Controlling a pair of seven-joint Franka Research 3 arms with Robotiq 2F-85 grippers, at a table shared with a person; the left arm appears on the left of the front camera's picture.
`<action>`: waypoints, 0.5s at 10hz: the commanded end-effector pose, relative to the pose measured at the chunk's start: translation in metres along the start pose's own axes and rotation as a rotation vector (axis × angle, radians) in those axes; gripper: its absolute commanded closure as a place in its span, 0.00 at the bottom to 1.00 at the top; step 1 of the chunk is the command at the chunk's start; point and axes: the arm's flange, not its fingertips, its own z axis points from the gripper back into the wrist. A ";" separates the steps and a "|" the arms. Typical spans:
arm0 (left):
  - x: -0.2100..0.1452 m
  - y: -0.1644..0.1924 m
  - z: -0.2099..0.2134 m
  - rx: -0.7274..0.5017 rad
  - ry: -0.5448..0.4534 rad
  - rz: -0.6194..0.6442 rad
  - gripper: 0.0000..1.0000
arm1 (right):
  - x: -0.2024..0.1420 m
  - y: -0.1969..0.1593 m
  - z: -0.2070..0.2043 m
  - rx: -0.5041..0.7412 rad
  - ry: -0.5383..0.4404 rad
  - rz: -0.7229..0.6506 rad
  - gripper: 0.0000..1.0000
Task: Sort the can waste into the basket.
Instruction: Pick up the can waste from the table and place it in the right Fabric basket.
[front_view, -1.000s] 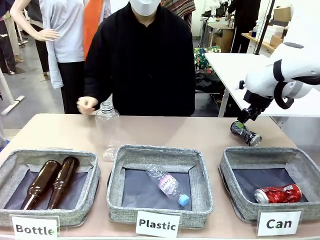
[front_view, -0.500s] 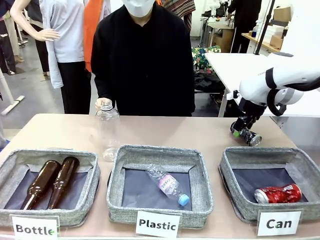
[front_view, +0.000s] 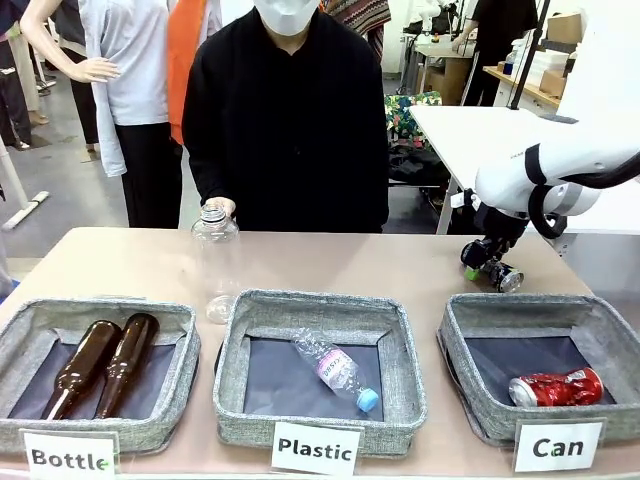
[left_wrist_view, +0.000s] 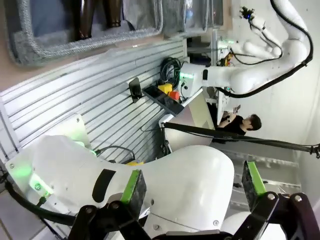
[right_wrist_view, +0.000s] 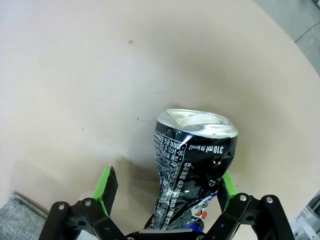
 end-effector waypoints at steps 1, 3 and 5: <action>-0.007 -0.004 0.009 -0.008 -0.014 -0.004 0.00 | 0.008 -0.006 0.002 -0.001 0.000 -0.017 0.00; -0.007 -0.004 0.009 -0.008 -0.014 -0.004 0.00 | 0.010 -0.006 0.002 -0.011 0.006 -0.046 0.00; -0.007 -0.004 0.009 -0.008 -0.014 -0.004 0.00 | 0.011 -0.007 0.002 -0.047 0.007 -0.052 0.60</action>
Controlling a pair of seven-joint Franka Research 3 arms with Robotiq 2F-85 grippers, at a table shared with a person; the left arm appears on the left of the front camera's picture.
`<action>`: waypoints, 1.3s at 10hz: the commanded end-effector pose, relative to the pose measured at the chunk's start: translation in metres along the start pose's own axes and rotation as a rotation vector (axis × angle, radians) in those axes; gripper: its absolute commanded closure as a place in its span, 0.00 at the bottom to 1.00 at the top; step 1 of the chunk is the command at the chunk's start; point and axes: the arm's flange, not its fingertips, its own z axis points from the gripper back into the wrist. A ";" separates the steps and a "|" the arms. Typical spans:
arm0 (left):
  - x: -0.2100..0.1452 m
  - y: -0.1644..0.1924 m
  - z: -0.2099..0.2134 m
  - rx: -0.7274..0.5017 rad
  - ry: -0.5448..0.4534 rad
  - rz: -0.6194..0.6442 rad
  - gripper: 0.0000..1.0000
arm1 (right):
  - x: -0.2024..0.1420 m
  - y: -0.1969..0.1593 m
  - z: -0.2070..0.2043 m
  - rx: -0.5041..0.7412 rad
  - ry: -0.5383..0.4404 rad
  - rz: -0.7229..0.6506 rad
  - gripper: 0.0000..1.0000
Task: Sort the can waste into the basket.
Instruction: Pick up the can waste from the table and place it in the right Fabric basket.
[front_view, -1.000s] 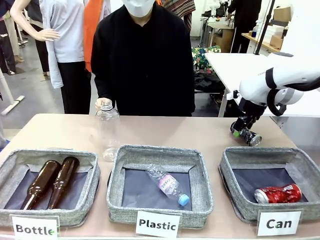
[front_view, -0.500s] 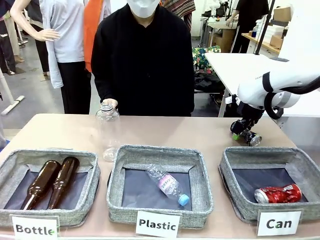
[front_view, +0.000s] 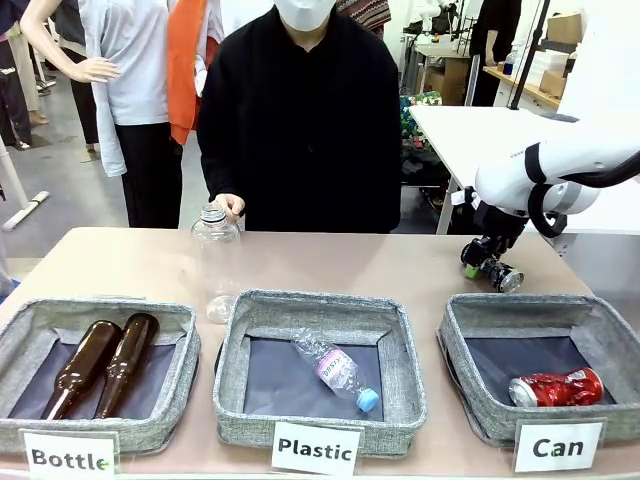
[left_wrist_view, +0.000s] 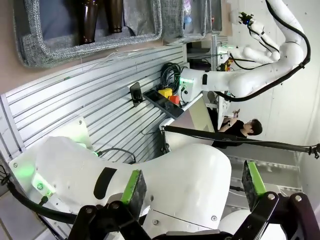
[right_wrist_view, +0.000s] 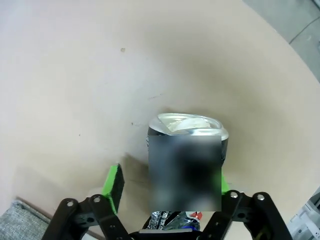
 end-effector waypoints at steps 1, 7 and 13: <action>-0.003 -0.001 -0.001 -0.008 0.008 0.003 0.00 | 0.008 -0.004 0.001 -0.046 0.014 -0.017 1.00; -0.003 -0.001 -0.001 -0.008 0.008 0.003 0.00 | 0.008 -0.005 0.001 -0.055 0.021 -0.025 1.00; -0.003 -0.001 -0.001 -0.008 0.008 0.003 0.00 | -0.014 0.007 0.079 -0.019 -0.109 0.035 0.69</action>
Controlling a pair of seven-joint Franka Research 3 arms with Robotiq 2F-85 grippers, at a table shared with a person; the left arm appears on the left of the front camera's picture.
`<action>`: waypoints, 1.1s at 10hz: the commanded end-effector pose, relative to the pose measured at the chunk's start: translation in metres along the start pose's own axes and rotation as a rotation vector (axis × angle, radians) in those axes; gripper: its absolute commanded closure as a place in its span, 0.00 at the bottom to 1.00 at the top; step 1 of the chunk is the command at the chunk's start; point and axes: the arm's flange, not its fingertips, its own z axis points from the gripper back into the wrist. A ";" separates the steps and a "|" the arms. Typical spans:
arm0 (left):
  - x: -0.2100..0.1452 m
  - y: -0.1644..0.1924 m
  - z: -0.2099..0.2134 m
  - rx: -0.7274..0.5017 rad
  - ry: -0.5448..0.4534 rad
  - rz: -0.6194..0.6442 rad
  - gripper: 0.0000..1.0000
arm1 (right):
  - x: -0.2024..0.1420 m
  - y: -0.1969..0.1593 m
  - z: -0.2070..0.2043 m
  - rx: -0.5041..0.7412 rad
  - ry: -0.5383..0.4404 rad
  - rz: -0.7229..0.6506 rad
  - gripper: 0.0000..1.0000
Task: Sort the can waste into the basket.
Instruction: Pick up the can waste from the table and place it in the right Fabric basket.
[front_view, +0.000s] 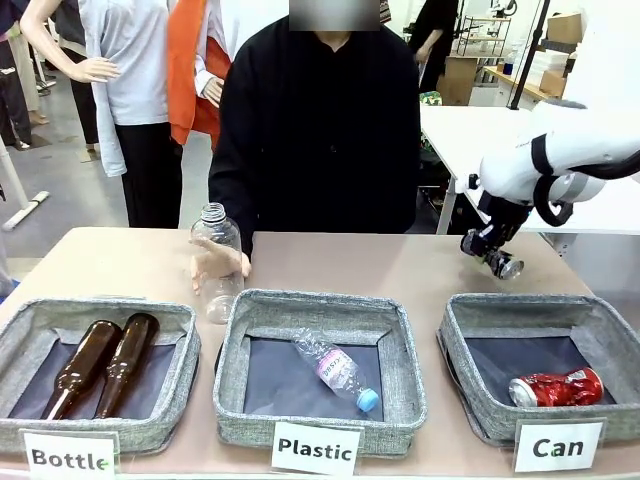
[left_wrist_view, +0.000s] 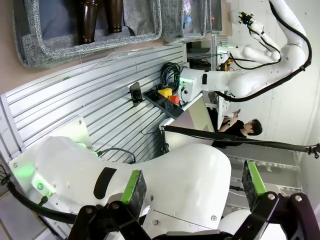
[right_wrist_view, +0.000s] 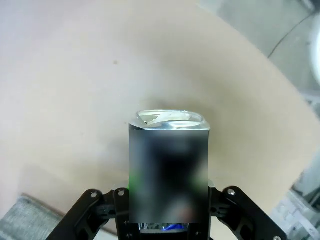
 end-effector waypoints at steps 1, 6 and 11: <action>-0.003 -0.001 0.000 -0.007 0.006 0.003 0.00 | -0.036 0.018 0.069 0.118 -0.095 0.111 0.69; -0.003 -0.001 0.000 -0.007 0.006 0.003 0.00 | -0.156 0.118 0.141 0.363 0.027 0.635 0.69; -0.003 -0.001 0.000 -0.007 0.006 0.003 0.00 | -0.219 0.128 0.123 0.078 0.117 0.978 0.69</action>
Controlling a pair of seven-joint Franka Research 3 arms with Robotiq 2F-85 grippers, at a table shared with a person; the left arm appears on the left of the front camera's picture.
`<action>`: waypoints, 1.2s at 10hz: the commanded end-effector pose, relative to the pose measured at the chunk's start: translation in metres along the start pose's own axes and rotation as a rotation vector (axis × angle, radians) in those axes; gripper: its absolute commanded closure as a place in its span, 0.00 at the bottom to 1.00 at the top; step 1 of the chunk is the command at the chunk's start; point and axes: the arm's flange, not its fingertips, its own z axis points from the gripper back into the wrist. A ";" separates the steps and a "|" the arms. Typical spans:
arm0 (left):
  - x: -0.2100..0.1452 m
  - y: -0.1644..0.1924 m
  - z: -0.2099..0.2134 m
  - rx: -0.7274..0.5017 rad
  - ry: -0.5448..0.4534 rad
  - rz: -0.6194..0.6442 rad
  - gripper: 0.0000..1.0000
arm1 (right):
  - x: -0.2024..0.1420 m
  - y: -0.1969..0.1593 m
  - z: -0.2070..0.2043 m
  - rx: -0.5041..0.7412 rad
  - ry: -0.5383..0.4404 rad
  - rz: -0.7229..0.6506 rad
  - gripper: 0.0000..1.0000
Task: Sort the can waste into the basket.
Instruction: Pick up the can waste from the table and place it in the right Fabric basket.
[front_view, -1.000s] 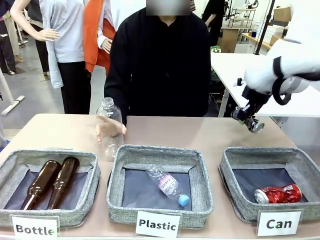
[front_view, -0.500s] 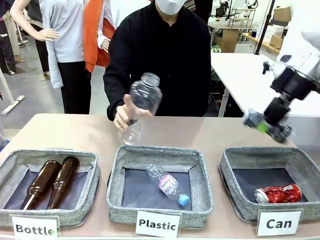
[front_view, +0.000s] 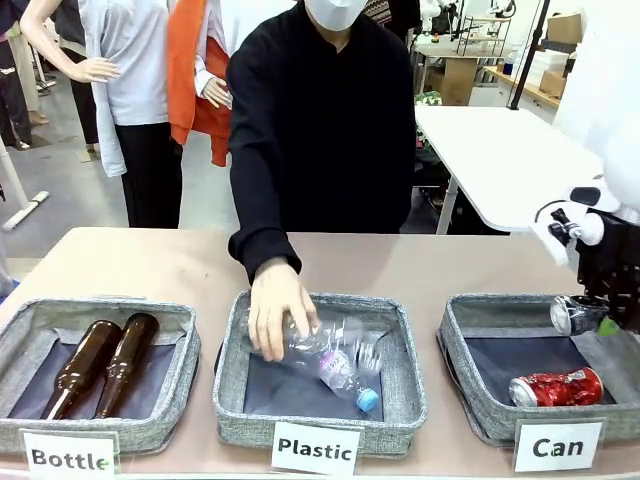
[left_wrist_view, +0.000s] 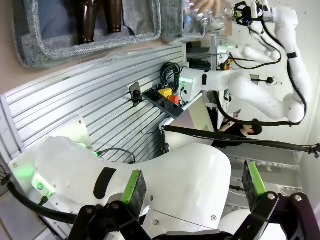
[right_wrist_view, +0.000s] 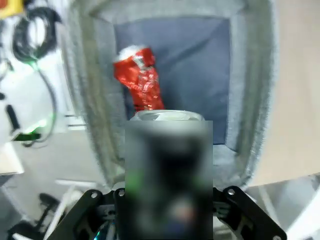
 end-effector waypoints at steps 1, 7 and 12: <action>-0.003 -0.001 0.000 -0.007 0.006 0.003 0.00 | -0.006 0.002 -0.007 -0.044 -0.080 0.005 0.69; -0.003 -0.001 0.000 -0.007 0.006 0.003 0.00 | -0.004 -0.001 -0.017 -0.081 -0.043 0.033 0.05; -0.003 -0.001 0.000 -0.007 0.006 0.003 0.00 | -0.007 -0.009 -0.017 -0.089 -0.039 0.025 0.00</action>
